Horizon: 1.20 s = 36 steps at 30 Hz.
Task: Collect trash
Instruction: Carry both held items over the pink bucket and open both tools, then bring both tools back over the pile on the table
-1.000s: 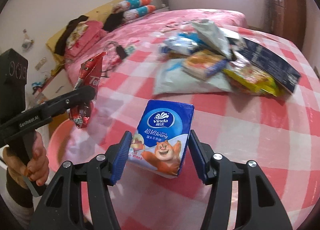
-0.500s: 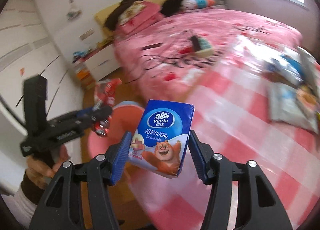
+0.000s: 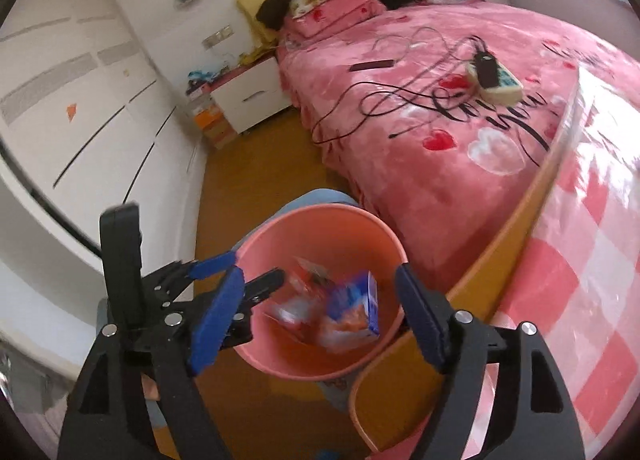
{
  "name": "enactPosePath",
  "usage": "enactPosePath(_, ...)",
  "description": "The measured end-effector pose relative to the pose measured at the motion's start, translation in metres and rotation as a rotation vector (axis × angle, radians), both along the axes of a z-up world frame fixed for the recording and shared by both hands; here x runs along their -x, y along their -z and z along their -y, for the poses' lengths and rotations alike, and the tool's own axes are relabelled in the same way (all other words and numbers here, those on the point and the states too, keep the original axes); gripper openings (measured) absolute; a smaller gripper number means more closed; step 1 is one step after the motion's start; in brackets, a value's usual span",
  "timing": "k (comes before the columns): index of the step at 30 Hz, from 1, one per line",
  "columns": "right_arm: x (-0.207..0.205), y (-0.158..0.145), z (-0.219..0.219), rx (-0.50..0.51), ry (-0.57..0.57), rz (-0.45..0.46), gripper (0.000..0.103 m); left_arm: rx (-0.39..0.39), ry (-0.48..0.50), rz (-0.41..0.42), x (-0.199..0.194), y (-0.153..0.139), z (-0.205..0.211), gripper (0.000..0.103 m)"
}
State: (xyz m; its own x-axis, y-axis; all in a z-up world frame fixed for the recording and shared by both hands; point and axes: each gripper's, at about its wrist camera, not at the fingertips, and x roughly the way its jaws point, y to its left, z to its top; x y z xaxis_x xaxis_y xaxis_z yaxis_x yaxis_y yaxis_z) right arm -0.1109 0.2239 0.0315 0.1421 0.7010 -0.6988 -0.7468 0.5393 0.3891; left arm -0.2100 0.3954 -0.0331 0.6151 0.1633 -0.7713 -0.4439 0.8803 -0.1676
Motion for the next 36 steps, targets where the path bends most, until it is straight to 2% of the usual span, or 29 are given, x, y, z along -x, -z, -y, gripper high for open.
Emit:
enactPosePath(4,-0.008,-0.003,0.029,-0.013,0.088,0.002,0.086,-0.048,-0.027,-0.014,0.003,0.001,-0.003,0.09)
enactPosePath(9,-0.011,-0.006,0.069,-0.012,0.186,0.011,0.086,-0.075,-0.019,0.027,0.012,-0.009,0.002,0.091)
enactPosePath(12,-0.01,-0.006,0.09,0.003,0.227,0.031,0.086,-0.057,0.006,0.073,0.018,-0.015,0.01,0.092)
enactPosePath(14,-0.007,-0.005,0.1,0.008,0.242,0.037,0.086,-0.032,0.007,0.087,0.02,-0.018,0.012,0.092)
enactPosePath(17,0.002,-0.005,0.115,0.031,0.264,0.079,0.086,-0.034,0.016,0.097,0.02,-0.022,0.021,0.092)
enactPosePath(25,0.015,-0.005,0.152,0.067,0.314,0.148,0.086,-0.083,0.09,0.099,0.008,-0.048,0.059,0.093)
enactPosePath(36,0.009,-0.006,0.219,0.052,0.43,0.128,0.086,-0.108,0.208,0.133,-0.016,-0.081,0.114,0.093)
